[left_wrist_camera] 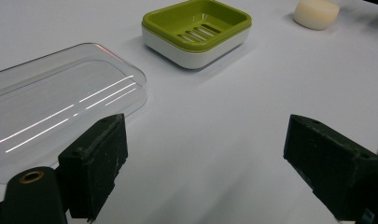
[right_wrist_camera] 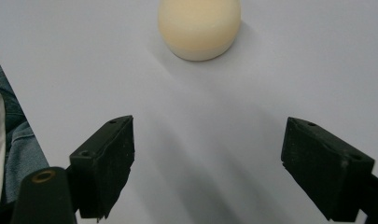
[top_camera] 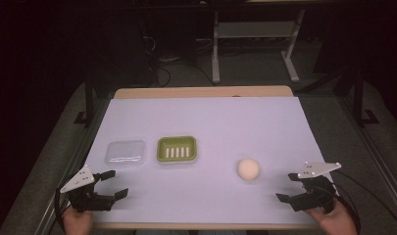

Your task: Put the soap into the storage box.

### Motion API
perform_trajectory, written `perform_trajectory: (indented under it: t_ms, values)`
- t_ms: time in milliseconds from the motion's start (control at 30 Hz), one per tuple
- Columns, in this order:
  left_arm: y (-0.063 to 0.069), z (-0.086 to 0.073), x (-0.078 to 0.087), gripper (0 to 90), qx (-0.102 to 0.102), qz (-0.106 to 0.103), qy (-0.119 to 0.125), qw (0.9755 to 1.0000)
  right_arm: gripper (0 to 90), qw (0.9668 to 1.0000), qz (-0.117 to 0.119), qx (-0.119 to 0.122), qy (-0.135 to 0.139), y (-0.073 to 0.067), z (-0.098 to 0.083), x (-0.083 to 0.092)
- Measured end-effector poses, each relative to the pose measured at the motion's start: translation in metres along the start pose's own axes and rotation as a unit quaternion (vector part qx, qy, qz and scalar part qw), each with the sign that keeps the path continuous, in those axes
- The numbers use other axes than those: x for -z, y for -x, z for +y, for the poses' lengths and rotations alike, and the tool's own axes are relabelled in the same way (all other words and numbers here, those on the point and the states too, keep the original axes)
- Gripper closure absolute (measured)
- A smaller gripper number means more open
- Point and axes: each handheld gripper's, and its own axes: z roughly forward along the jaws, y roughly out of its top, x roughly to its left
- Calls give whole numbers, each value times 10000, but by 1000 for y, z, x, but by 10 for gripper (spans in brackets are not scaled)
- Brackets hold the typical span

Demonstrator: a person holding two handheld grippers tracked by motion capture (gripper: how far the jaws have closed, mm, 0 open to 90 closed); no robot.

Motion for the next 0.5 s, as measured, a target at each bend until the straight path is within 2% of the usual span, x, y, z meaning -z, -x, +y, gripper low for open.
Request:
perform_trajectory:
  t_ms: [300,500]
  values:
    - [-1,-2,-1,128,25,-31,9,10000,162,9999,-1,88,-85,1,6,-1]
    - [1,-2,1,128,6,-29,40,10000,161,9994,-18,284,-200,-1,23,-2]
